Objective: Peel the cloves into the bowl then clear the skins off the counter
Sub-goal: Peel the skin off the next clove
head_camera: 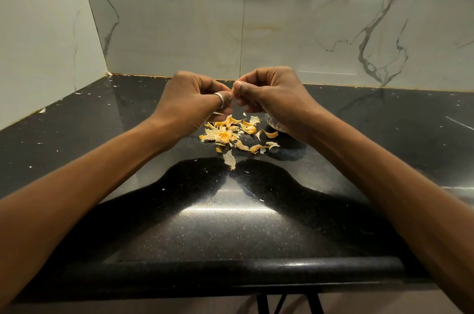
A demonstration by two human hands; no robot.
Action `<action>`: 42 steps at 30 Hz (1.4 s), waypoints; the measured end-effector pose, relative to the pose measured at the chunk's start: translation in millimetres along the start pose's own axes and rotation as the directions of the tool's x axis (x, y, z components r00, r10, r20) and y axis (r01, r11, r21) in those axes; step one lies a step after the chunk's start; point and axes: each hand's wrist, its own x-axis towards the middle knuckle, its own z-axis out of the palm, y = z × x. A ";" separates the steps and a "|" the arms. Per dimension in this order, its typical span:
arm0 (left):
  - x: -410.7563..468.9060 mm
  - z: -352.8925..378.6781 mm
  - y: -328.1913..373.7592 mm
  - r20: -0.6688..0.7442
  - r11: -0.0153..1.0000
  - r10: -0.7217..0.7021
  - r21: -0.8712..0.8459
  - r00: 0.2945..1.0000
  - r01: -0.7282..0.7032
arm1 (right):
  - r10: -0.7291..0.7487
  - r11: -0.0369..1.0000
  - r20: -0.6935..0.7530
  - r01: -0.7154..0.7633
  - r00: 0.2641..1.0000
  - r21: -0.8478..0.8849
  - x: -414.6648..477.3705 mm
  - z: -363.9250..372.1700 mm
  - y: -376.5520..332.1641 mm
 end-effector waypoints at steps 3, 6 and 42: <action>-1.0 1.5 1.3 -0.039 0.998 0.030 0.052 0.999 -0.028 | 0.001 1.000 0.013 -0.001 1.000 0.000 0.3 1.8 0.2; -1.4 0.6 1.8 -0.060 0.994 0.051 0.095 0.997 -0.045 | 0.001 1.000 0.033 -0.001 0.999 0.001 -0.1 3.5 0.6; -1.9 0.8 -0.2 -0.090 0.881 0.369 0.353 0.925 -0.316 | 0.191 0.916 0.066 -0.202 0.979 0.348 1.2 -0.7 -6.4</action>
